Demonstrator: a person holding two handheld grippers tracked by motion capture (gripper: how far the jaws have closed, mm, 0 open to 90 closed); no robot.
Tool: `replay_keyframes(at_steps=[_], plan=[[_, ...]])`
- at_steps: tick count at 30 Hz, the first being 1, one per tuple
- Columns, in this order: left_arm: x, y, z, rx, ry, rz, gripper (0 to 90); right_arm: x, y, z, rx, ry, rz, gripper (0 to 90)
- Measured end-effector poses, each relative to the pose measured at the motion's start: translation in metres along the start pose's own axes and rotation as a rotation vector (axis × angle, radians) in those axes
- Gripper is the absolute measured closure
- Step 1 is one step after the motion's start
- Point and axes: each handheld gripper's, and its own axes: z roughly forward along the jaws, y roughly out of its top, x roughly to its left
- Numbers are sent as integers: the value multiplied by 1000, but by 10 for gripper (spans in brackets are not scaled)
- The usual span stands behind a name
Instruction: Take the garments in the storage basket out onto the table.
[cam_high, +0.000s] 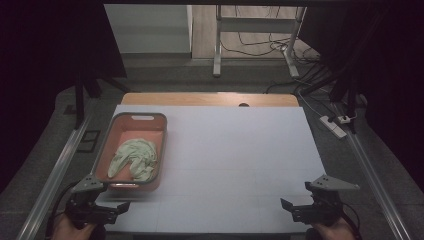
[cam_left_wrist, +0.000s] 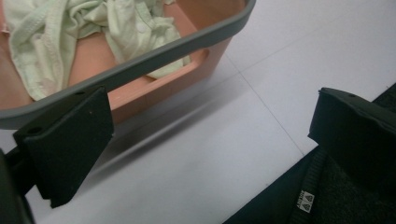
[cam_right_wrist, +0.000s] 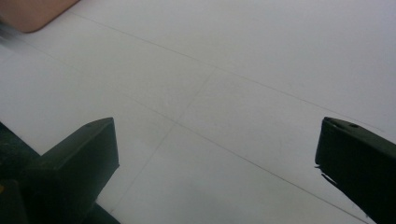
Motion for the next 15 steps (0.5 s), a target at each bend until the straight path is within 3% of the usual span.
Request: replay_keyframes(at_steps=[4, 15], plan=[[0, 1, 1, 11, 0, 3, 6, -2, 0, 2, 10, 39, 14, 0], [1, 1, 2, 17, -23, 6, 8, -1, 0, 1, 16, 45, 2, 0]])
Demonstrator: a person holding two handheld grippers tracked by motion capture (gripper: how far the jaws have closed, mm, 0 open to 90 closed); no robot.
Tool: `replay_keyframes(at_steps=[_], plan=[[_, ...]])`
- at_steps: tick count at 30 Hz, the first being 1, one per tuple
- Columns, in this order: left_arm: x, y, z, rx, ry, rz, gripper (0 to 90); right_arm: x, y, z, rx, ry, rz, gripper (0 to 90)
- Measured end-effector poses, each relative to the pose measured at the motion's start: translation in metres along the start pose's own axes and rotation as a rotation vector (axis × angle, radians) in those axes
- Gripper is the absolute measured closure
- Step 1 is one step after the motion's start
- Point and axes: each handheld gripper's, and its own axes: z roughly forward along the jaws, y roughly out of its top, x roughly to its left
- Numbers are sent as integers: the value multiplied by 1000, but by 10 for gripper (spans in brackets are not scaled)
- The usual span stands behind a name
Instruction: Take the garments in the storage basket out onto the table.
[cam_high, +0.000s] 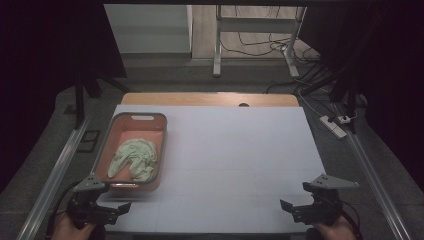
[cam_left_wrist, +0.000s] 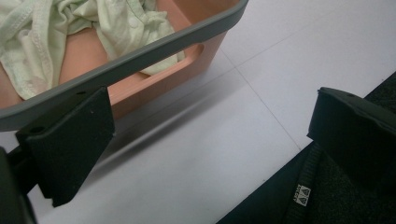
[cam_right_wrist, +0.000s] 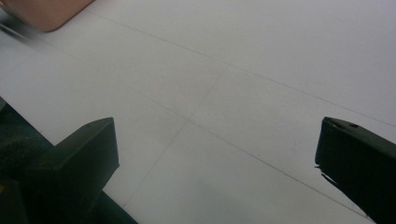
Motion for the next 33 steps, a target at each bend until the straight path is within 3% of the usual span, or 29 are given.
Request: replay_keyframes(at_steps=[11, 17, 21, 33], plan=[[-1, 1, 0, 2, -5, 7, 0, 2, 0, 1, 17, 7, -21, 0], [-1, 2, -2, -19, -7, 2, 0, 2, 0, 2, 17, 11, -24, 0], [-3, 3, -4, -27, 14, 18, 0, 2, 0, 2, 18, 15, -29, 0], [-2, 6, -5, -41, 2, 30, 0, 3, 0, 2, 29, 20, -38, 1]])
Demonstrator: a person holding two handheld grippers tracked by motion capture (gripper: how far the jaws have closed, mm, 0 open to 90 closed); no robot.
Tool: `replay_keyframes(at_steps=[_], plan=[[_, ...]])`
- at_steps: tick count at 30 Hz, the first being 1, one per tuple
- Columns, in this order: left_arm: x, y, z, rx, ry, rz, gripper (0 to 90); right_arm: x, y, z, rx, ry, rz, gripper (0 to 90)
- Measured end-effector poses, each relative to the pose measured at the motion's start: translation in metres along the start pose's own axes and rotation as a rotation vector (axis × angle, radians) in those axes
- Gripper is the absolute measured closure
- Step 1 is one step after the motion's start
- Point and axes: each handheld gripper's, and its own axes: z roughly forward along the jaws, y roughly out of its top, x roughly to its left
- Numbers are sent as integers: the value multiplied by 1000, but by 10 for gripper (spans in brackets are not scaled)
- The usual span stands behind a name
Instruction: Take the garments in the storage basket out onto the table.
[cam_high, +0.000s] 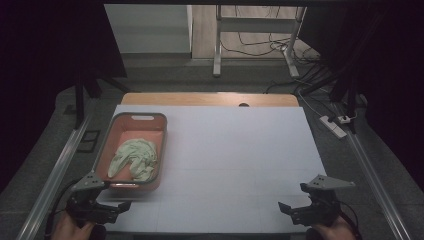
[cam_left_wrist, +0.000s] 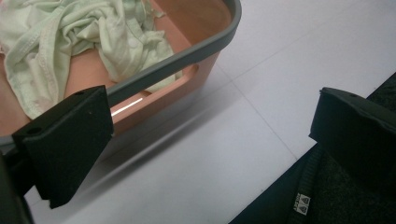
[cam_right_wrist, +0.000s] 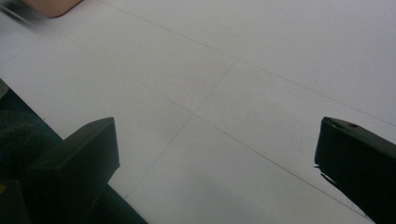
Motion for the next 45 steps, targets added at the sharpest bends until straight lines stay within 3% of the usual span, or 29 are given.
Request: replay_keyframes(at_steps=[24, 45], plan=[[7, 12, 1, -38, -18, 39, 0, 0, 0, 1, 8, 3, -3, 1], [16, 25, 11, -40, -18, 20, 0, 0, 0, 1, 14, 8, 3, 1]])
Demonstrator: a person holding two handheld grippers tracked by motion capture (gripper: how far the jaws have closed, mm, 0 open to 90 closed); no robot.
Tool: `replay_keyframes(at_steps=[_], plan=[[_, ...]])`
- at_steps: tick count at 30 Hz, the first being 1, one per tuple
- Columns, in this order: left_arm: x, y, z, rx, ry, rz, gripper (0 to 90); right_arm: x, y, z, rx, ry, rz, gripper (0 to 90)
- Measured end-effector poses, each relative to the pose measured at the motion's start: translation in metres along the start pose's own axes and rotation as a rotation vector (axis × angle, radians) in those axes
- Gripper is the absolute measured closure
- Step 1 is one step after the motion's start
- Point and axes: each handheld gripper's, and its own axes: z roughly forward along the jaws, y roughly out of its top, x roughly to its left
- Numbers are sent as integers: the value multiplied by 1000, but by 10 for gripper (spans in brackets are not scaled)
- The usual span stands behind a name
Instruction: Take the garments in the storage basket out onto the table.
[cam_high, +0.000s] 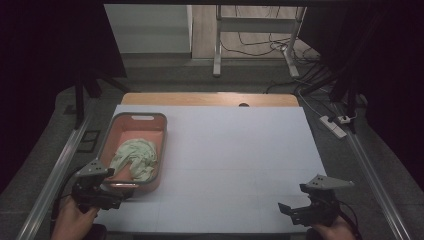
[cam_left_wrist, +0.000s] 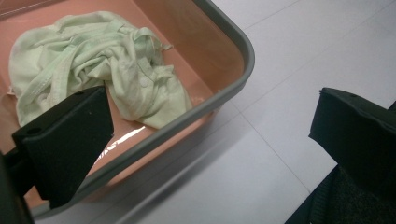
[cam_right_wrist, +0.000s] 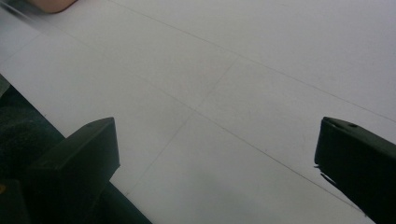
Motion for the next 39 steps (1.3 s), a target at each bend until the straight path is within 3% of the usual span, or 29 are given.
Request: replay_keyframes(at_steps=[6, 24, 35, 39], plan=[[7, 4, 4, -2, -7, 1, 0, 0, 0, 0, 1, 1, 1, 1], [17, 20, 20, -3, 32, -1, 0, 0, 0, 0, 6, 0, -2, 1], [21, 34, 34, 53, 66, 37, 0, 0, 0, 1, 10, -1, -5, 1], [24, 40, 40, 73, 70, 31, 0, 0, 0, 1, 16, -3, -9, 1]])
